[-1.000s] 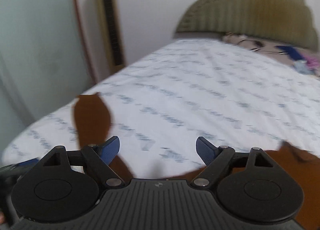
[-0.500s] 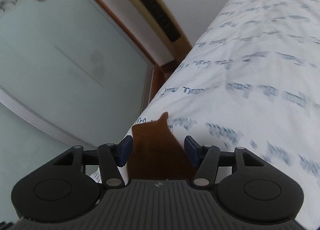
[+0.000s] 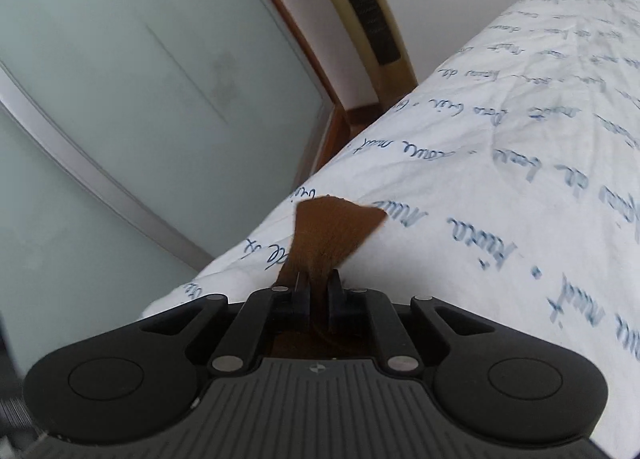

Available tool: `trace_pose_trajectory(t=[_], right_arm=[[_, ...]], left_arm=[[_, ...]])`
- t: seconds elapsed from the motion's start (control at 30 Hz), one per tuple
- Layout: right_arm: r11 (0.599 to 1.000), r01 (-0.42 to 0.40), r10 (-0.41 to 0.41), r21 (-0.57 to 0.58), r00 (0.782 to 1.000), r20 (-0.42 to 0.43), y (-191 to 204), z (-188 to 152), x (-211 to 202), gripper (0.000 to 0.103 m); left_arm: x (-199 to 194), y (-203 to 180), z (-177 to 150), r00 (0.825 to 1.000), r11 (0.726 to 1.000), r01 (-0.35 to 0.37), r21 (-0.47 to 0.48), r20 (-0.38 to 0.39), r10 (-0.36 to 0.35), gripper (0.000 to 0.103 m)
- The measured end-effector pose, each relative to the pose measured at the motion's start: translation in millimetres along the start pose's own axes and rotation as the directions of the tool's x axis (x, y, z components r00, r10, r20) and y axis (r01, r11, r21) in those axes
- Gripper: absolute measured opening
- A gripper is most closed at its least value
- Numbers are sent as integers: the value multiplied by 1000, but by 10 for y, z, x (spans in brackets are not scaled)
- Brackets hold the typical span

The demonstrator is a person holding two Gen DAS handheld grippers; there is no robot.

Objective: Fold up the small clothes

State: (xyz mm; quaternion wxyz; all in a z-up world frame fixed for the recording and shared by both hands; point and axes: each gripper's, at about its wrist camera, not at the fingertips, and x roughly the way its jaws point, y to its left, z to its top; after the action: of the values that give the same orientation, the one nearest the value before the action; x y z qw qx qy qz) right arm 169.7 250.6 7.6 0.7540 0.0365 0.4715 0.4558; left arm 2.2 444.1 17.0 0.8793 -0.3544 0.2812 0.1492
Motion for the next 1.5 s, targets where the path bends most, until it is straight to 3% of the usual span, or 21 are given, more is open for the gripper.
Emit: trace_pose_trajectory(t=[0.07,0.13,0.23,0.37,0.47,0.53,0.57,0.6,0.67,0.77,0.87,0.9,0.93,0.97,1.03,1.2,1.33,1.5], right_arm=[[999,-26,24,27,999,46,-65,-49,-135,13],[996,-68,63,54,994,89,-126,-66,-328,13],[989,-130,120,68,984,134,-167,-66,-630,13],[986,-145,132,76,979,158,-222,-29,-928,13],[983,-161,146,91,977,158,-267,-6,-992,13],[980,-175,158,97,975,159,-270,-14,-1018,13],[979,-178,162,95,974,159,-264,-24,-1034,13],[979,-182,166,91,973,158,-250,-42,-1070,13],[979,-188,174,77,972,157,-238,-76,-1105,13],[982,-176,163,65,972,172,-215,-151,-1219,13],[984,-167,152,59,967,204,-210,-235,-1393,13],[984,-168,152,59,965,214,-210,-264,-1447,13],[985,-164,147,59,963,225,-209,-296,-1502,13],[986,-156,138,58,962,237,-198,-328,-1560,13],[989,-137,118,52,958,262,-184,-400,-1668,13],[992,-110,82,63,937,339,-184,-578,-1933,13],[992,-89,46,92,918,394,-260,-743,-2185,13],[989,-42,-31,143,881,473,-428,-1018,-2643,13]], left_arm=[[52,-101,94,1000,995,-3,98,8,2,102],[160,-169,130,996,977,84,198,-30,-80,102],[323,-125,71,974,961,216,172,-106,-200,102],[270,-136,-107,974,945,226,236,-48,-221,102],[243,-256,-213,965,918,257,301,-32,-260,102],[258,-402,-278,975,906,213,365,-18,-222,101],[266,-474,-318,976,891,205,404,-16,-217,98],[280,-544,-343,976,878,205,432,-23,-217,85],[347,-626,-377,977,868,205,453,-40,-209,77],[395,-707,-440,973,852,229,471,-75,-220,68],[380,-787,-514,976,852,215,477,-63,-210,66],[353,-818,-542,977,849,208,486,-55,-208,55],[334,-849,-563,977,846,207,491,-54,-208,37],[317,-888,-584,977,844,207,495,-62,-203,31],[265,-987,-642,981,840,190,509,-58,-187,29],[96,-1231,-856,985,797,152,585,-24,-170,29],[-27,-1435,-962,973,763,211,611,-59,-222,29],[-129,-1855,-1138,949,679,293,673,-116,-294,29]])
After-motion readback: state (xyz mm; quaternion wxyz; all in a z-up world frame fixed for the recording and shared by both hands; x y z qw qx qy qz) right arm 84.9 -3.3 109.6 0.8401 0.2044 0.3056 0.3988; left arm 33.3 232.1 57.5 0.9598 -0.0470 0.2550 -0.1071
